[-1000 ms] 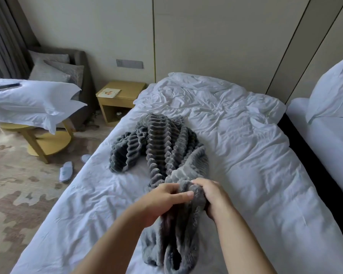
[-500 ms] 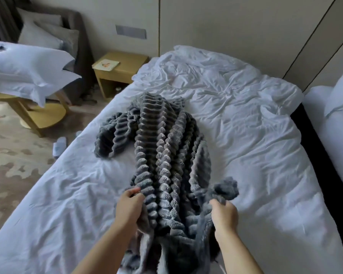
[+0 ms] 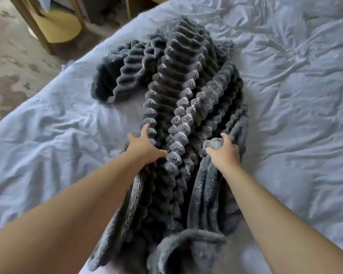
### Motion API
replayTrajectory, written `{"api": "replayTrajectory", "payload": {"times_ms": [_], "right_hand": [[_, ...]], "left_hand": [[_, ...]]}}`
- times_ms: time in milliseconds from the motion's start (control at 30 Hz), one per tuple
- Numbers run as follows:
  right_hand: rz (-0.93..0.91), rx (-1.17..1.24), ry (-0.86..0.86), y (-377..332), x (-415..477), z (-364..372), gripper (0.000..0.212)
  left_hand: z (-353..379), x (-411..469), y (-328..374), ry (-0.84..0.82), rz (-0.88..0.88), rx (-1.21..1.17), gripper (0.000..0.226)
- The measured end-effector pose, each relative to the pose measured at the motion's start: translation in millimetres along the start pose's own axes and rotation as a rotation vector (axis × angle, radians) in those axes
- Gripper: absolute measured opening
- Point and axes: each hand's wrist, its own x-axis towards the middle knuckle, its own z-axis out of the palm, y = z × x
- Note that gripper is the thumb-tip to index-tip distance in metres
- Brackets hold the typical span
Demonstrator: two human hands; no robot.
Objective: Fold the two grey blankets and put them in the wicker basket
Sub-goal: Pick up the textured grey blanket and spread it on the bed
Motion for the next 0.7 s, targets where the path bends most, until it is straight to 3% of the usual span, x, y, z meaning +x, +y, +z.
{"api": "replayTrajectory", "payload": {"times_ms": [67, 100, 133, 200, 300, 433, 567, 700], "right_hand": [[-0.01, -0.231, -0.246, 2.2, 24.5, 29.1, 0.088], [-0.033, -0.337, -0.324, 8.2, 33.8, 47.5, 0.092], [-0.062, -0.444, -0.363, 15.6, 39.9, 66.7, 0.088], [-0.165, -0.682, -0.364, 26.4, 50.4, 98.2, 0.062], [-0.331, -0.905, -0.285, 19.7, 74.5, 112.0, 0.039], [-0.348, -0.958, -0.402, 11.0, 82.0, 95.1, 0.039], [-0.262, -0.789, -0.581, 25.5, 21.1, 80.4, 0.025], [-0.354, -0.796, -0.795, 51.5, -79.3, 80.5, 0.022]], "left_hand": [[27.3, 29.0, -11.8, -0.096, 0.036, 0.106, 0.119], [44.1, 39.0, -21.2, -0.146, 0.076, 0.205, 0.117], [61.7, 47.3, -32.4, -0.163, 0.117, 0.316, 0.109], [91.3, 58.9, -51.1, -0.104, 0.161, 0.496, 0.084], [98.5, 82.0, -49.8, -0.083, 0.195, 0.598, 0.063], [72.8, 91.6, -40.8, -0.187, 0.323, 0.858, 0.037], [53.6, 45.8, -62.8, -0.405, 0.2, 0.954, 0.036], [55.9, -22.7, -107.4, -0.631, 0.109, 1.057, 0.039]]}}
